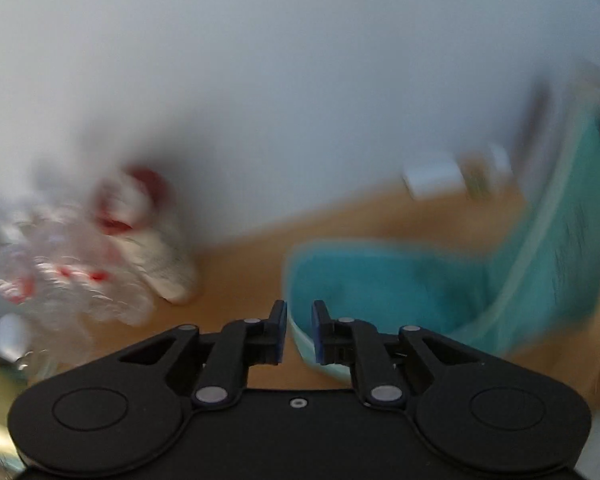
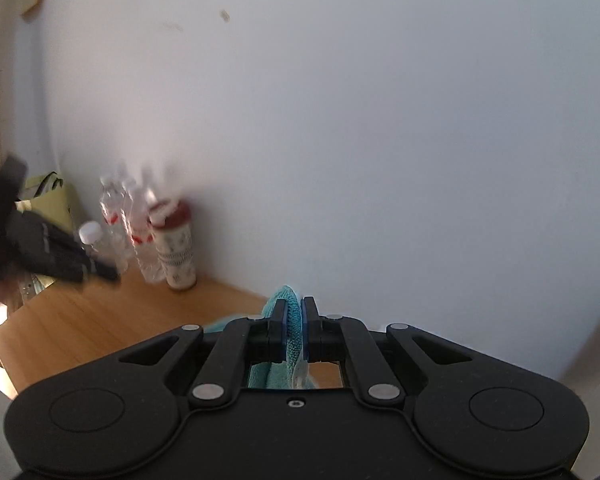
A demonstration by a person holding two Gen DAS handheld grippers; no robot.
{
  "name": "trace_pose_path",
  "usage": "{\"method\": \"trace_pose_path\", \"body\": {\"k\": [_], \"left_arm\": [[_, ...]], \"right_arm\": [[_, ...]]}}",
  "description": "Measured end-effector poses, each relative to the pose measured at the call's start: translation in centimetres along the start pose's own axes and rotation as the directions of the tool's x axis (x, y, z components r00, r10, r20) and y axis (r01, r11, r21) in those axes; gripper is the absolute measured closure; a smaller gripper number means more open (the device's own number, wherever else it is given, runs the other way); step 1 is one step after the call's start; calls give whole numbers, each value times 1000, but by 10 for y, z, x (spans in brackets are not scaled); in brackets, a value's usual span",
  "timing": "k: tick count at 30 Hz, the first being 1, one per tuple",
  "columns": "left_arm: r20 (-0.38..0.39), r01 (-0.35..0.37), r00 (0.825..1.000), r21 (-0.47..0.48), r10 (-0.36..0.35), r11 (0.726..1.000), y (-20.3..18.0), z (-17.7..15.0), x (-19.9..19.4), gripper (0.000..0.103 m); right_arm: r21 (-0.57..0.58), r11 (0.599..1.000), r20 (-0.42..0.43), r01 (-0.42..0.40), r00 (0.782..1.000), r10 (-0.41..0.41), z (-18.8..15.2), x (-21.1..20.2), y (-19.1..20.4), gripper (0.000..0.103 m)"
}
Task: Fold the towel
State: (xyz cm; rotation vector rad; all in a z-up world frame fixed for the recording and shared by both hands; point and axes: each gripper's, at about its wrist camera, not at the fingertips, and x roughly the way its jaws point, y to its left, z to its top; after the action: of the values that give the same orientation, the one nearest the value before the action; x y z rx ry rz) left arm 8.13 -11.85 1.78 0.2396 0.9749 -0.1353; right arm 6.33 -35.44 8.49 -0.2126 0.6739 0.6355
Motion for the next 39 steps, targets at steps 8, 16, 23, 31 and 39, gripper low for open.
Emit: {"method": "trace_pose_path", "body": {"k": [8,16,23,31,39], "left_arm": [[-46,162,986,114,-157,980,-39,-4,47,56],[-130,290,954,176,-270,941,-57,1,95,56],[-162,324,941,195,-296,926,-65,3,105,53],[-161,380,922,205,-351,902,-70,10,108,47],[-309,420,891,280,-334,863,-84,10,141,49]], "right_arm": [[-3,1000,-39,15,999,-15,-10,32,-6,96],[24,998,-58,55,997,-53,-1,95,-33,96],[59,998,-67,13,998,-9,-7,104,-35,96],[56,998,-69,30,997,-26,-13,90,-44,96],[100,992,-133,74,989,-60,-35,104,-62,95]]}}
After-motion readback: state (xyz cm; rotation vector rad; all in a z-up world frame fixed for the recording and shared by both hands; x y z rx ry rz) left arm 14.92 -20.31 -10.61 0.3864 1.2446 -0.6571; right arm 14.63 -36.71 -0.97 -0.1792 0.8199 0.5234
